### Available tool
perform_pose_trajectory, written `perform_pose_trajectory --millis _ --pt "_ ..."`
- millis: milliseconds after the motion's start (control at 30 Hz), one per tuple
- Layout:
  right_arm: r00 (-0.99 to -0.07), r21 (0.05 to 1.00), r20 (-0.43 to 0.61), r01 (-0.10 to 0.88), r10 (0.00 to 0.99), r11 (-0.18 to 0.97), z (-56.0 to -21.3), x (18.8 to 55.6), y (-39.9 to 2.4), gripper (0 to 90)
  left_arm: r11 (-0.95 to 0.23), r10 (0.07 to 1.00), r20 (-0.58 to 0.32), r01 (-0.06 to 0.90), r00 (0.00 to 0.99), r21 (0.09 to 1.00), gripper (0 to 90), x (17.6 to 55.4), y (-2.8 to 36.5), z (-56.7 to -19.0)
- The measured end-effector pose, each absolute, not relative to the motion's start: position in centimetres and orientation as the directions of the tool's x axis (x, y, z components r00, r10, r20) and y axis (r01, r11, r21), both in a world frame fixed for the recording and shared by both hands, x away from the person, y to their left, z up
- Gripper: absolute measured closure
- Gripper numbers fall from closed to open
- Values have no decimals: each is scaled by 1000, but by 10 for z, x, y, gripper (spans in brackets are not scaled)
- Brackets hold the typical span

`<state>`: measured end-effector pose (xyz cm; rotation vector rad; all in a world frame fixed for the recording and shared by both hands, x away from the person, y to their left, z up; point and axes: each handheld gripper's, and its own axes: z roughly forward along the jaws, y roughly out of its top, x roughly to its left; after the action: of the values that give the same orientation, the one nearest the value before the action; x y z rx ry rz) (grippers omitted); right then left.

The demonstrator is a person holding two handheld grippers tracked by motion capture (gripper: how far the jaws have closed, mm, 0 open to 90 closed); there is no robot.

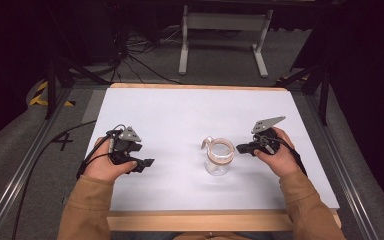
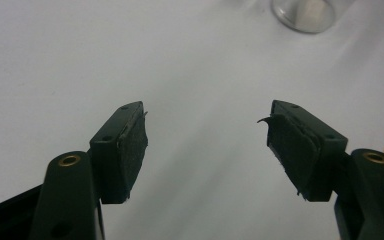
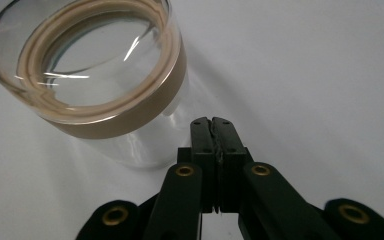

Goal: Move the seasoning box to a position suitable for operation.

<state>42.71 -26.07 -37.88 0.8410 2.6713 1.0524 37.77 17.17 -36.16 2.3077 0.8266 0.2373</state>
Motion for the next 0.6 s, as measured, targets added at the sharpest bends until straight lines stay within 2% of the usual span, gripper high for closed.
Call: perform_pose_trajectory --millis 600 --pt "-846 617 56 446 530 648 -394 432 -242 897 -580 617 -51 497 785 645 317 373 177 -363"
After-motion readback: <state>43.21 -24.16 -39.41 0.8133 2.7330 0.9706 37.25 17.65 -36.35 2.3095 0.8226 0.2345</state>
